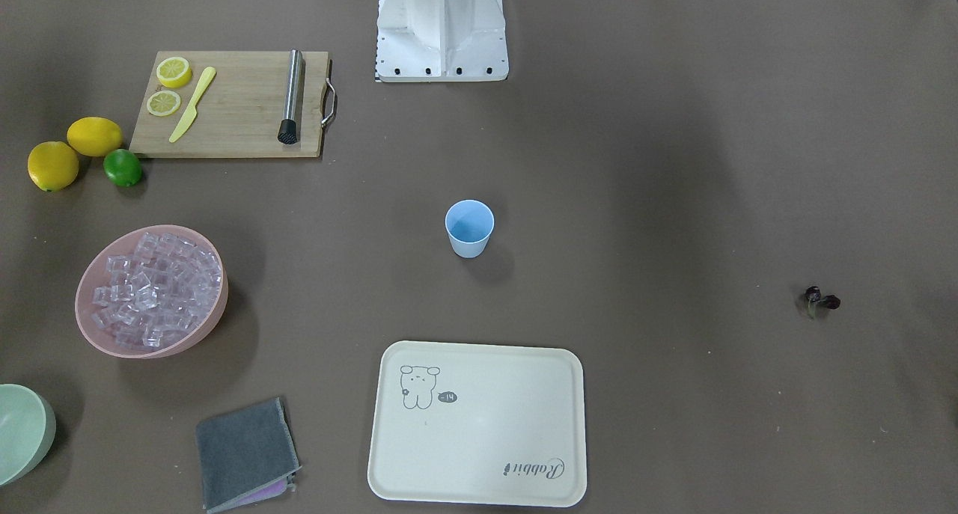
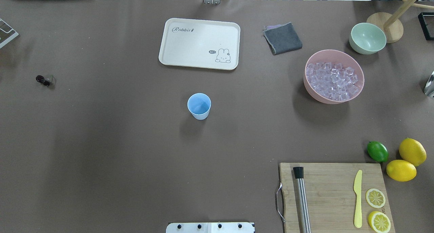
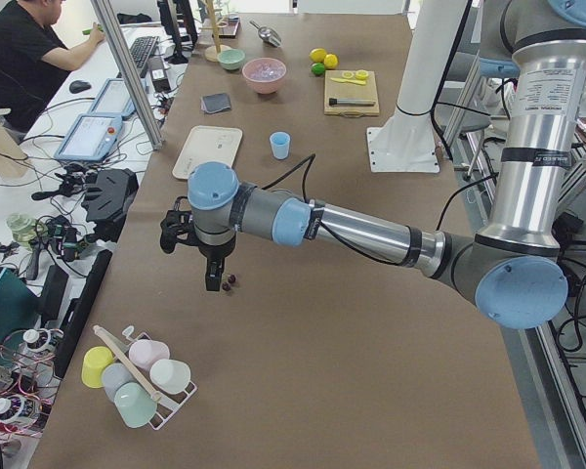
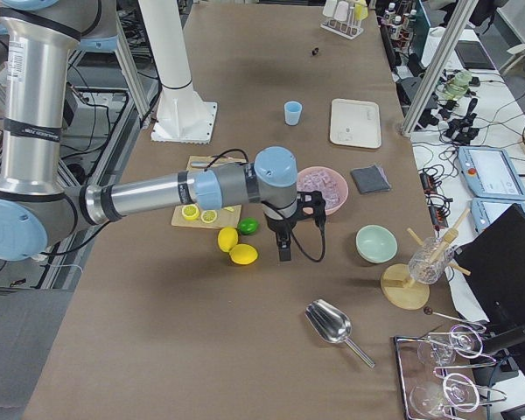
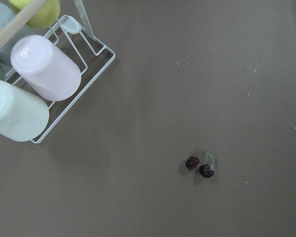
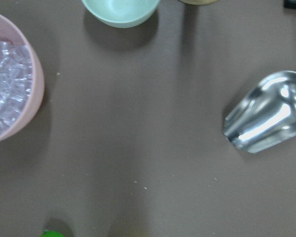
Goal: Put ice and cherries in cup
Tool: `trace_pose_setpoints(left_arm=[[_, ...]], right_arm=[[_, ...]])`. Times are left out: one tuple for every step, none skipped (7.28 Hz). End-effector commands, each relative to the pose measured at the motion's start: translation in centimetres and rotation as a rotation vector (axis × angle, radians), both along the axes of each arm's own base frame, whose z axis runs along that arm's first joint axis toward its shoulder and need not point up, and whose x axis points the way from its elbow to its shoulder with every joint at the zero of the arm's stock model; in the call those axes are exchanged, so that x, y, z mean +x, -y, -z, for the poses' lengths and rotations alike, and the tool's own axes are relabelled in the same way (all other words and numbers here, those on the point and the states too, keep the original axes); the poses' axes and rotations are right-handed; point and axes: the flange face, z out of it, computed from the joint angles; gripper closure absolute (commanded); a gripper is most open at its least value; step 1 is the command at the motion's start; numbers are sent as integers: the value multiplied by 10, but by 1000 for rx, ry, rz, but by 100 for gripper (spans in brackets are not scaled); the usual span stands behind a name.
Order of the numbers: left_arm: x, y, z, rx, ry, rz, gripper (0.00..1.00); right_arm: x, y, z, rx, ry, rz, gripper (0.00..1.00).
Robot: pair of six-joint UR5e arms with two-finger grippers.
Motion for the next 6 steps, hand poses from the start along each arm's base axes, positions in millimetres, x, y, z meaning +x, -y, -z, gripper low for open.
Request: trace_pose_setpoints(left_arm=[[0,-1,2,1,-3,3,2],[0,1,4,6,-3,3,2],[0,1,4,4,-3,3,2],[0,2,5,9,-3,3,2],[0,2,4,6,-3,3,2],[0,2,5,8,-3,3,2]], right_arm=[[-122,55,68,131,-17,167,1],[-176,69,88,177,-36,231,2],[-215,68,95,213,-69,284,2],[-238,75,89,219,-105,307,6],[-256,81,86,222,-132,319,6],[-269,80,87,234,-153,332,6]])
